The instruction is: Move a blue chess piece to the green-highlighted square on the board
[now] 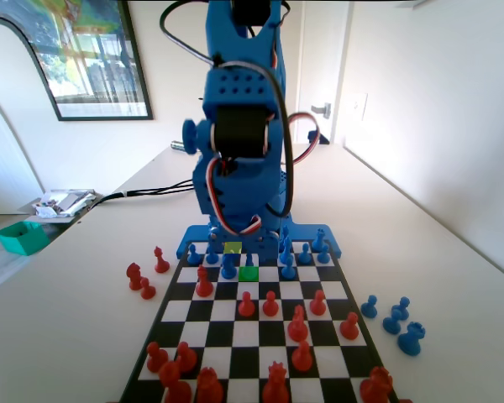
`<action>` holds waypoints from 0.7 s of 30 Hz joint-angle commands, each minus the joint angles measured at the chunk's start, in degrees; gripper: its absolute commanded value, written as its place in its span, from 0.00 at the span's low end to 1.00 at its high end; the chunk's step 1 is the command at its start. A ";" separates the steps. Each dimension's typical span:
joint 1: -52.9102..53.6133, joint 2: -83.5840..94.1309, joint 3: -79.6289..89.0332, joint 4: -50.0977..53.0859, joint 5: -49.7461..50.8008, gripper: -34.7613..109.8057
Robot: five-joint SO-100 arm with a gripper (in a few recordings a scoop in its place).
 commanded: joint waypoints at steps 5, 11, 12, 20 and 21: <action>0.26 8.70 -6.86 9.14 -0.79 0.34; 0.18 14.77 -11.69 17.75 -1.58 0.32; 0.26 16.44 -12.30 19.34 -2.02 0.31; -0.35 32.70 -18.19 33.40 -2.55 0.25; -0.62 34.80 -18.28 35.07 -2.90 0.25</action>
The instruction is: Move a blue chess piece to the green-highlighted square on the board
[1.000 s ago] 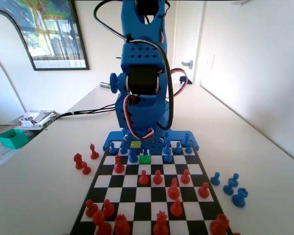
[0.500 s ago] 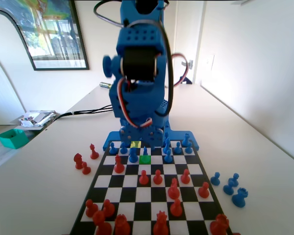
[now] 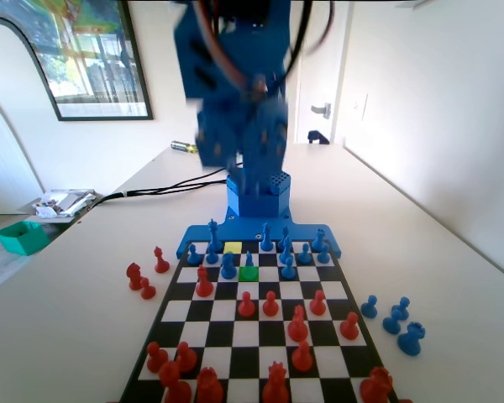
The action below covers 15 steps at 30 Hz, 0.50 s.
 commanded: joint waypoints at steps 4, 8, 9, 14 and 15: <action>-1.14 20.30 -1.58 10.11 -1.67 0.25; -1.49 30.85 2.37 12.83 -2.90 0.25; -1.58 34.10 3.60 12.83 -3.25 0.25; -2.29 48.69 8.09 12.92 -5.89 0.25; -2.64 50.80 8.61 12.92 -5.98 0.25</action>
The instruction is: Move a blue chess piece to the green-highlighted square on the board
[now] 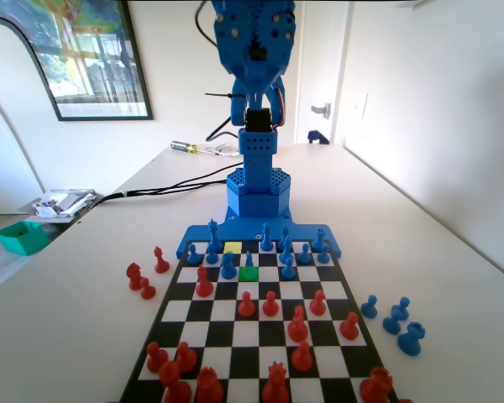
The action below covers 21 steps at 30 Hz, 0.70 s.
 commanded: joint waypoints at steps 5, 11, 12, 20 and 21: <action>-1.67 17.31 3.25 0.70 -5.80 0.25; -2.81 22.68 7.47 -3.25 -8.26 0.25; -2.99 23.91 8.79 -4.75 -8.26 0.25; -2.99 33.57 16.26 -14.94 -9.32 0.25; -2.81 34.19 16.26 -15.12 -9.49 0.25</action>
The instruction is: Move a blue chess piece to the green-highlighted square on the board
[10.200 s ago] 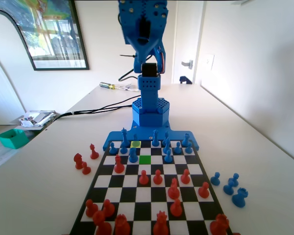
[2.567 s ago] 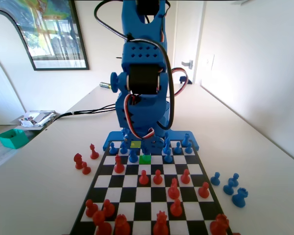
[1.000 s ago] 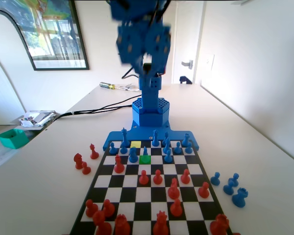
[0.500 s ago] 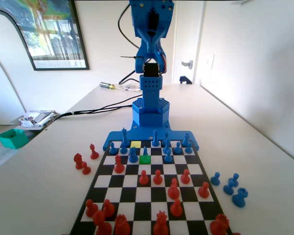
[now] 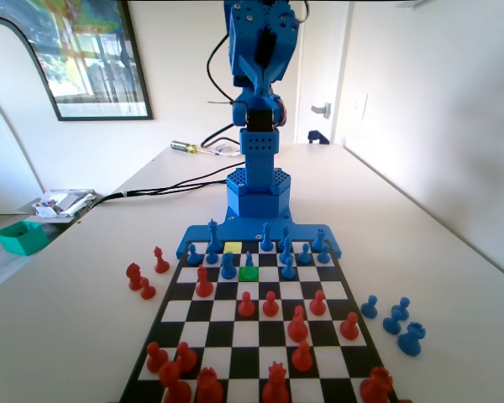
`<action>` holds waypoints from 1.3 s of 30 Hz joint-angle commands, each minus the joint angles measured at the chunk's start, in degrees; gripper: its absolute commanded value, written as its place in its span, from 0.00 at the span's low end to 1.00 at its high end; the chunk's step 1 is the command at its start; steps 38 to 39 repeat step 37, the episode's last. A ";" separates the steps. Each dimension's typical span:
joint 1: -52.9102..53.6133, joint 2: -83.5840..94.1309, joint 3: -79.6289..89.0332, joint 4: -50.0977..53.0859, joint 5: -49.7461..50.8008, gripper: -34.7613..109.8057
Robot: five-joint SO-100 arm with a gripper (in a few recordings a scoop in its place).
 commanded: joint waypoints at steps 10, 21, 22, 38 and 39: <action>1.05 3.43 0.35 -2.55 -0.26 0.25; 0.97 3.43 0.35 -2.55 -0.26 0.25; 0.97 3.43 0.35 -2.55 -0.26 0.25; 0.97 3.43 0.35 -2.55 -0.26 0.25; 0.97 3.43 0.35 -2.55 -0.26 0.25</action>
